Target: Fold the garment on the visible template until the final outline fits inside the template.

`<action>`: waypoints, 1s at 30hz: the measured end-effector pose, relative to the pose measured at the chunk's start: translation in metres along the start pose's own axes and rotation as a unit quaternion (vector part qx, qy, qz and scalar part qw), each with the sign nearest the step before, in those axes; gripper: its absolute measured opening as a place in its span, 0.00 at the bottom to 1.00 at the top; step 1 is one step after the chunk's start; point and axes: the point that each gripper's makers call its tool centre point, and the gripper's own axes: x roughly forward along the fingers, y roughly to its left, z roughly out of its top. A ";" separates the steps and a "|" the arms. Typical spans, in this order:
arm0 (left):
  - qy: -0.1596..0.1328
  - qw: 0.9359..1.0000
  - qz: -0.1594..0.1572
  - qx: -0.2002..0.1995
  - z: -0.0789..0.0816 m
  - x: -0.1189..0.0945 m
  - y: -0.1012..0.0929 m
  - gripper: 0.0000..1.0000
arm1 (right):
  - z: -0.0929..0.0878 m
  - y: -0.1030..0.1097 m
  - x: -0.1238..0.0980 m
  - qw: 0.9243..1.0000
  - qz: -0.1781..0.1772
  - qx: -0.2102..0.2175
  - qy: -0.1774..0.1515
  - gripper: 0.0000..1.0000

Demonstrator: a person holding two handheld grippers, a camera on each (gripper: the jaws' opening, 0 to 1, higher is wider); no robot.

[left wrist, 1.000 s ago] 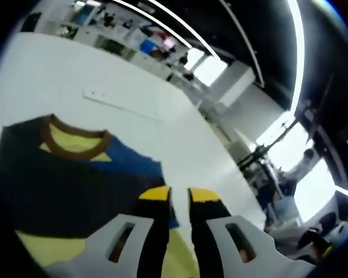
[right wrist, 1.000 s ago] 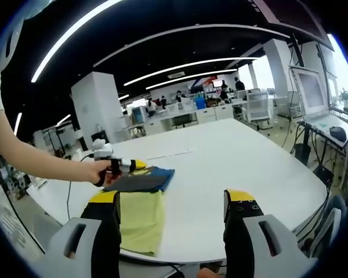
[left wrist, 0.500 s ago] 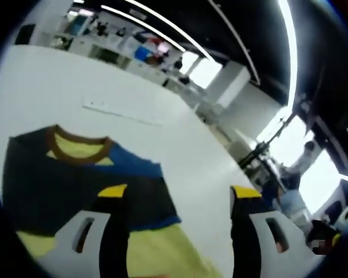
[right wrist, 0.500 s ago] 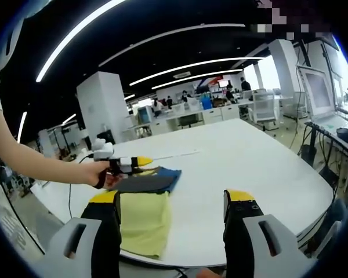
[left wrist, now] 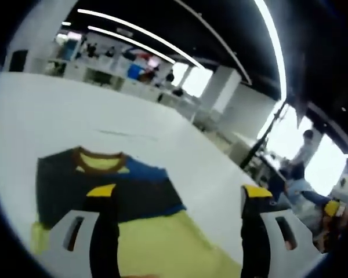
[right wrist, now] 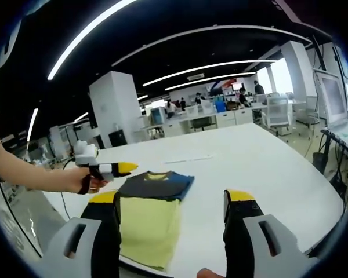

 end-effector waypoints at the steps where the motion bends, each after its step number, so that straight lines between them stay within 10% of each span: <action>1: -0.008 1.000 0.006 0.001 0.003 -0.008 0.003 0.84 | 0.000 0.001 0.002 1.000 0.004 -0.001 -0.001 0.73; 15: -0.074 0.992 0.103 -0.001 0.013 -0.139 0.041 0.87 | -0.012 0.023 0.028 0.998 0.065 -0.006 0.010 0.73; 30: -0.098 0.985 0.140 0.008 0.011 -0.203 0.053 0.87 | -0.023 0.033 0.040 0.996 0.085 0.000 0.026 0.72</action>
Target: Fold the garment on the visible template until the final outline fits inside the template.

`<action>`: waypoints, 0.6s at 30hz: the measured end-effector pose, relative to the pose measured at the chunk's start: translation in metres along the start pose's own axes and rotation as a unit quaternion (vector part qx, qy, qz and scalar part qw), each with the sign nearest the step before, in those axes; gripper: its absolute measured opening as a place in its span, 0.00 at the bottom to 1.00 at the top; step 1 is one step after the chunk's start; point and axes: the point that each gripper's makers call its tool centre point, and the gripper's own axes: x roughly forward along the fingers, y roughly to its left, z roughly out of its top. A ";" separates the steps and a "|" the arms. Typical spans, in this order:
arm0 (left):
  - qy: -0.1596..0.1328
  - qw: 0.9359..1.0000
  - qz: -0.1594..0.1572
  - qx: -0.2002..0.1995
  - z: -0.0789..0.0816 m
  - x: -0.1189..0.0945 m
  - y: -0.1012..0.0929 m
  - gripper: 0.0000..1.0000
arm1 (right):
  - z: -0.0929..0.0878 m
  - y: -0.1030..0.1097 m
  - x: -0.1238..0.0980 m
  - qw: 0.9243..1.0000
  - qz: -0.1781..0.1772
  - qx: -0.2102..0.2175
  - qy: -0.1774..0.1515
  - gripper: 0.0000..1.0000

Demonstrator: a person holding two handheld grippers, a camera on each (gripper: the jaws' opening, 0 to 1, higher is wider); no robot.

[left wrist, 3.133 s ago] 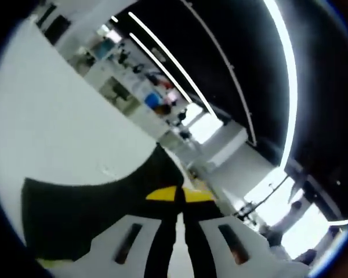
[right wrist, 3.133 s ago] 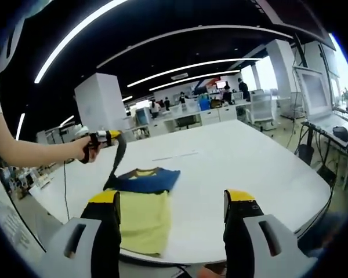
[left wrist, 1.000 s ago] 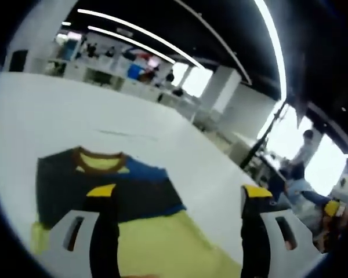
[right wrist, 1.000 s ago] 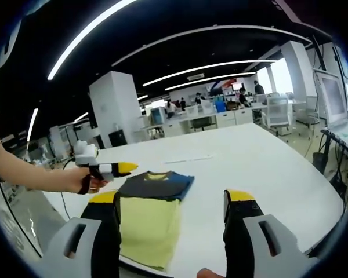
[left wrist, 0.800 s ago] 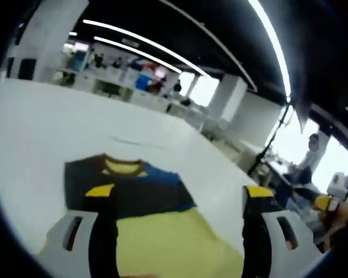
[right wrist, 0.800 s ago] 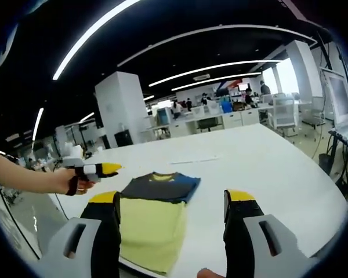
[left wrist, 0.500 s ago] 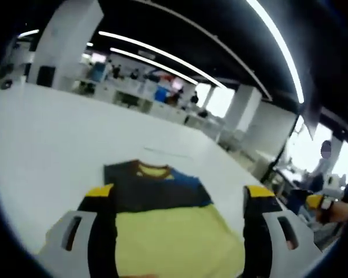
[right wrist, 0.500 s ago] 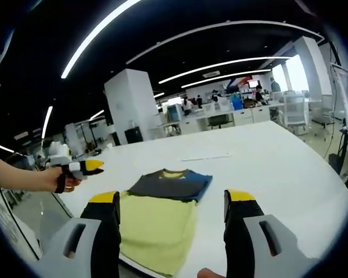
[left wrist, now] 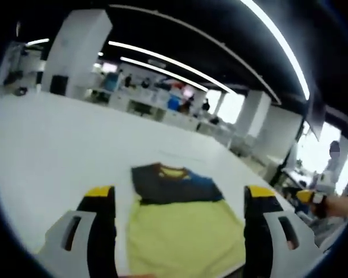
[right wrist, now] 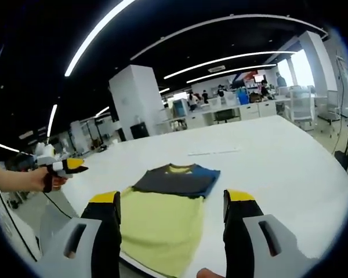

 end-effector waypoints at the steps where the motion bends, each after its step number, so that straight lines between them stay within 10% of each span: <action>1: 0.000 1.000 0.000 0.001 0.000 -0.002 0.001 0.88 | 0.001 0.001 0.001 1.000 0.001 -0.001 0.000 0.72; 18: 0.044 0.999 -0.011 -0.002 -0.038 -0.017 0.014 0.87 | -0.034 0.000 0.001 0.999 -0.004 0.001 0.042 0.72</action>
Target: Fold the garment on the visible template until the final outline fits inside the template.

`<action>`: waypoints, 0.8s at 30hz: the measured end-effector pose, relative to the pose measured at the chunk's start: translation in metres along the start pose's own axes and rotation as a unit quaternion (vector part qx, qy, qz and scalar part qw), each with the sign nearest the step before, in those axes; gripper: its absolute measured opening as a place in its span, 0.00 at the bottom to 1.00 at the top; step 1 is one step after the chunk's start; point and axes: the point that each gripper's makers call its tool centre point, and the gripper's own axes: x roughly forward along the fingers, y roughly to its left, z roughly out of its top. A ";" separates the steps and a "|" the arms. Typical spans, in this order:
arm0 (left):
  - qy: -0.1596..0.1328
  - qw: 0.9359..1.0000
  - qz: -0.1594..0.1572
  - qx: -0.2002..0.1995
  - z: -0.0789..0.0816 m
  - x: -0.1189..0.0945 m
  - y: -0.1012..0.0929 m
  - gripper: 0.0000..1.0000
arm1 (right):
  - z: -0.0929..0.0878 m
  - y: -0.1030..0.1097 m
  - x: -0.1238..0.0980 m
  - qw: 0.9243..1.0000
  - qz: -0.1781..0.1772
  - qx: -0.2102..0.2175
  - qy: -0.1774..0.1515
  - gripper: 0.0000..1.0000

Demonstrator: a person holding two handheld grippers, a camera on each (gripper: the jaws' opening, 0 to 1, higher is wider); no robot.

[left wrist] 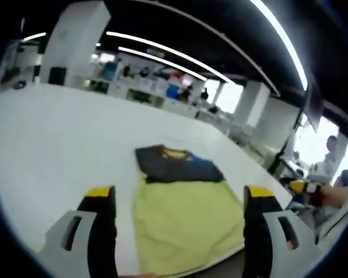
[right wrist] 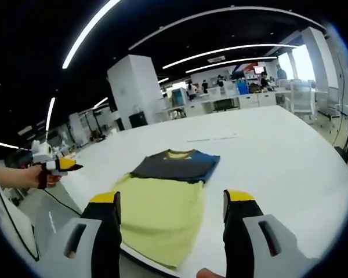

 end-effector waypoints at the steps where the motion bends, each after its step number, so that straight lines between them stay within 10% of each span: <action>1: -0.001 1.000 0.000 0.000 0.001 -0.001 0.001 0.87 | -0.001 0.000 0.000 1.000 0.000 0.000 0.001 0.72; 7: 0.029 0.999 0.012 -0.014 -0.018 -0.002 0.014 0.85 | -0.019 0.003 0.012 0.999 0.005 0.027 0.039 0.68; 17: 0.163 0.983 0.034 -0.077 -0.111 -0.011 0.041 0.80 | -0.127 -0.003 0.018 0.969 0.002 0.041 0.242 0.50; 24: 0.186 0.976 0.034 -0.109 -0.133 -0.015 0.049 0.76 | -0.143 -0.007 0.018 0.961 -0.007 0.075 0.268 0.35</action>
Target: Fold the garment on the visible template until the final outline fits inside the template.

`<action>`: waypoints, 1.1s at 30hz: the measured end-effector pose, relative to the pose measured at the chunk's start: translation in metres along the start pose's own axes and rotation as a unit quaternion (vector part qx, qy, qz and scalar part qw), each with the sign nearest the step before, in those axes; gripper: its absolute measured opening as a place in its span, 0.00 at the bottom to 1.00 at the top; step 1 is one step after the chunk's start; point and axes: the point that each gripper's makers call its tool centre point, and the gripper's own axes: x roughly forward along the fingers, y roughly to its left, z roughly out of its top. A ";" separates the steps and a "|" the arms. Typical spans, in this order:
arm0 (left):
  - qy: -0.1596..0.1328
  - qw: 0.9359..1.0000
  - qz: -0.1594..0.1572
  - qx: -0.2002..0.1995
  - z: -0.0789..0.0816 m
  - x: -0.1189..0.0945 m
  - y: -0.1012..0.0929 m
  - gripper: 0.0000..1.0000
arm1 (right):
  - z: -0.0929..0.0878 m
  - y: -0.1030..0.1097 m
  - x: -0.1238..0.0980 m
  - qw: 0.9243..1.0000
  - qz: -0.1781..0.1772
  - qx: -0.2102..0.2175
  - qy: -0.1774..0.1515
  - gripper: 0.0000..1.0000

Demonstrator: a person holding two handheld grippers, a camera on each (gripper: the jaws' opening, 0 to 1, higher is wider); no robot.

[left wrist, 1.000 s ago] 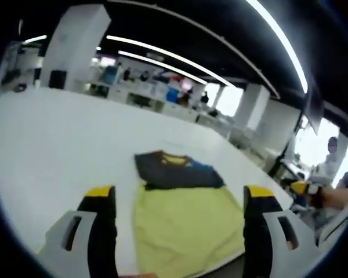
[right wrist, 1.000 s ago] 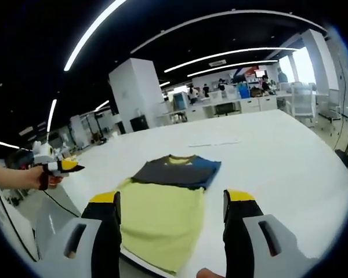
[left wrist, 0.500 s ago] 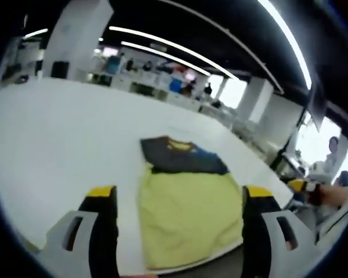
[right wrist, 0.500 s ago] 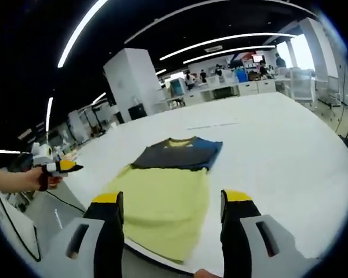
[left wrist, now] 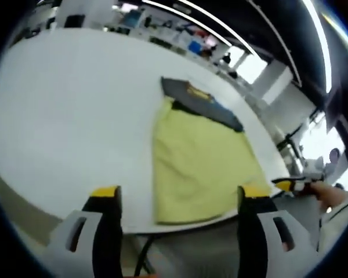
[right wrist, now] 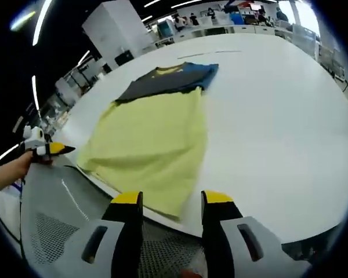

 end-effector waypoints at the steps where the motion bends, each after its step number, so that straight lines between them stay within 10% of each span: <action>1: 0.006 1.000 -0.003 -0.001 -0.003 0.001 0.000 0.74 | 0.000 0.000 0.001 1.000 0.003 0.012 0.002 0.31; 11: 0.045 0.998 0.008 0.030 -0.014 0.004 0.009 0.48 | -0.022 0.001 0.013 0.998 0.006 0.014 0.063 0.04; 24: 0.136 0.989 0.001 0.055 -0.033 0.010 0.008 0.02 | -0.024 0.000 0.009 0.997 0.003 0.039 0.067 0.03; 33: 0.140 0.989 0.001 0.045 -0.025 0.004 0.002 0.00 | -0.016 -0.001 -0.011 0.995 0.025 0.078 0.052 0.02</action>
